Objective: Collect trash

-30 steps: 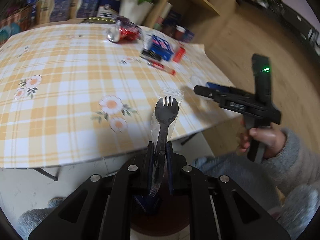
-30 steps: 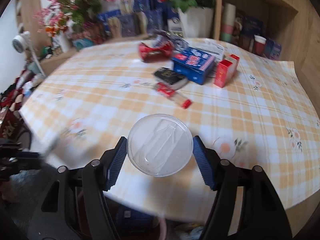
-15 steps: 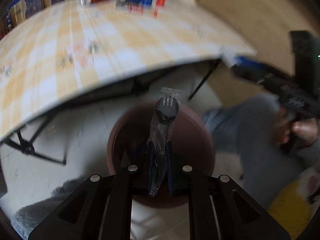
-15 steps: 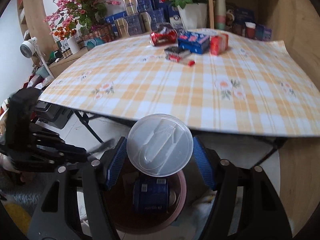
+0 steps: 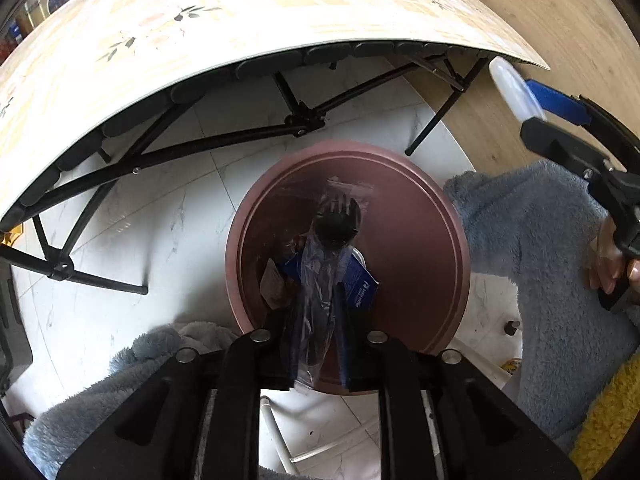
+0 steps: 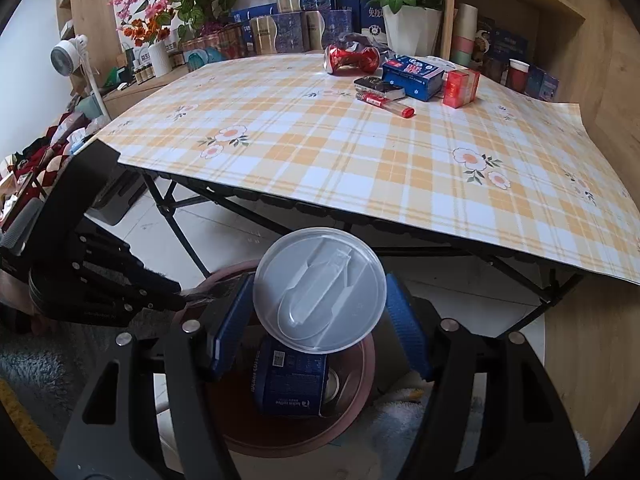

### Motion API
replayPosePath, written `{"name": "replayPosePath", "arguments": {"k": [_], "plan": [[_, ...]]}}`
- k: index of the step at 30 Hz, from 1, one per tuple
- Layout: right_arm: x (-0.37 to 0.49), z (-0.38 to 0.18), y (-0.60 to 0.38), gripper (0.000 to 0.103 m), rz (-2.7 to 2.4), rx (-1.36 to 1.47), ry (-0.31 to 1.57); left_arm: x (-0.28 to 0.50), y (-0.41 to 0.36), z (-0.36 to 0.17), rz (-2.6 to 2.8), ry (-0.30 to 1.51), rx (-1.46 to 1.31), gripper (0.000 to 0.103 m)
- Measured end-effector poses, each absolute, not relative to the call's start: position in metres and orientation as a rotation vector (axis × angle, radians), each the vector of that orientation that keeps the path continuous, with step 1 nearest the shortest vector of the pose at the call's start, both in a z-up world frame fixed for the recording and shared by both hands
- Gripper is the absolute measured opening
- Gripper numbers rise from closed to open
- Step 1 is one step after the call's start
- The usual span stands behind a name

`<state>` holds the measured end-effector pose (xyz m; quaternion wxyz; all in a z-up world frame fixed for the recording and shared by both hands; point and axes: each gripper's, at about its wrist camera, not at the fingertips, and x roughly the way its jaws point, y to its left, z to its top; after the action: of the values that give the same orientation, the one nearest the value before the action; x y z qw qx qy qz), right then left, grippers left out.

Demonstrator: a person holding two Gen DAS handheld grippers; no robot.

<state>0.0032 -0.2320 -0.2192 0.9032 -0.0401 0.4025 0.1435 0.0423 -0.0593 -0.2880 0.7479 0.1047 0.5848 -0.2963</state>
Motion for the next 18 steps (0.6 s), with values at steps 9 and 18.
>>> {"name": "replayPosePath", "arguments": {"k": [9, 18], "plan": [[0.009, -0.229, -0.225, 0.067, 0.304, -0.112, 0.872, 0.049, -0.035, -0.263, -0.575, 1.164, 0.093, 0.069], [0.017, -0.246, -0.208, 0.067, 0.332, -0.166, 0.926, 0.031, 0.001, -0.175, -0.467, 0.766, 0.047, 0.094]]}}
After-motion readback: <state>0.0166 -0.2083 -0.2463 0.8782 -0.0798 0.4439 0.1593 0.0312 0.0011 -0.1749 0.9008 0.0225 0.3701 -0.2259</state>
